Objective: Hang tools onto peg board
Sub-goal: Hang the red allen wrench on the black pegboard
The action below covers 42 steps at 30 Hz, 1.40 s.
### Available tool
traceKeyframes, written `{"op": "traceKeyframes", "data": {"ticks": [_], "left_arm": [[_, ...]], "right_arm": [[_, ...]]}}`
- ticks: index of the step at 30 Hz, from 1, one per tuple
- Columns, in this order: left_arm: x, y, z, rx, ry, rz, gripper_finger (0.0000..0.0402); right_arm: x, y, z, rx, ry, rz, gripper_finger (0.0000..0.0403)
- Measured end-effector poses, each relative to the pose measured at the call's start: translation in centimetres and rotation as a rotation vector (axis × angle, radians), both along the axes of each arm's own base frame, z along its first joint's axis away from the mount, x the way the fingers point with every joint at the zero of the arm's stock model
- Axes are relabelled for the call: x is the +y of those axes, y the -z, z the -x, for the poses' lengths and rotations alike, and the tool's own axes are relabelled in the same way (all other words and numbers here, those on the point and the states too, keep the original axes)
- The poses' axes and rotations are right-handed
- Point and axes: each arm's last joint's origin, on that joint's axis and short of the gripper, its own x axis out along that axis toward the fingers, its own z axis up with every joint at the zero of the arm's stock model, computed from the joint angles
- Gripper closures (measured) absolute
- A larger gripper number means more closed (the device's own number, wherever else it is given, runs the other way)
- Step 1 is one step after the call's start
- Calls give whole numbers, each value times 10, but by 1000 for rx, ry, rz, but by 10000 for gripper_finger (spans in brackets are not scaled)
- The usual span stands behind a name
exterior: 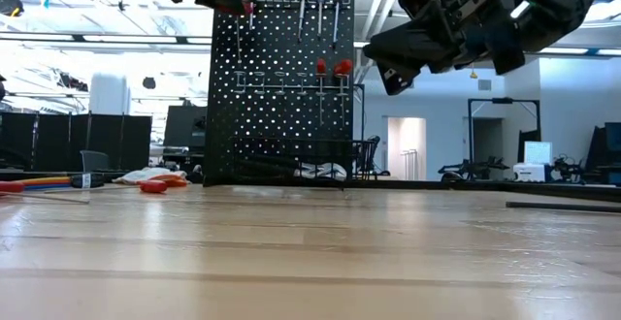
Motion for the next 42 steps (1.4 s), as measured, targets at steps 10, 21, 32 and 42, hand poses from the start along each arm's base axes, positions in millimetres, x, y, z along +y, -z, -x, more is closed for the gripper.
{"op": "traceKeyframes", "data": {"ticks": [10,21,32,42], "left_arm": [[13,9,-5,15,3,44,356],[23,27,-16,61,-6,116,340],[23,29,-18,68,32,129,296],[3,12,21,121,48,142,222]], "right_arm": [[0,0,0,1,1,-2,333],[2,0,0,4,-6,-3,333],[2,1,0,9,-6,-3,333],[6,-2,7,65,-17,-7,333]]}}
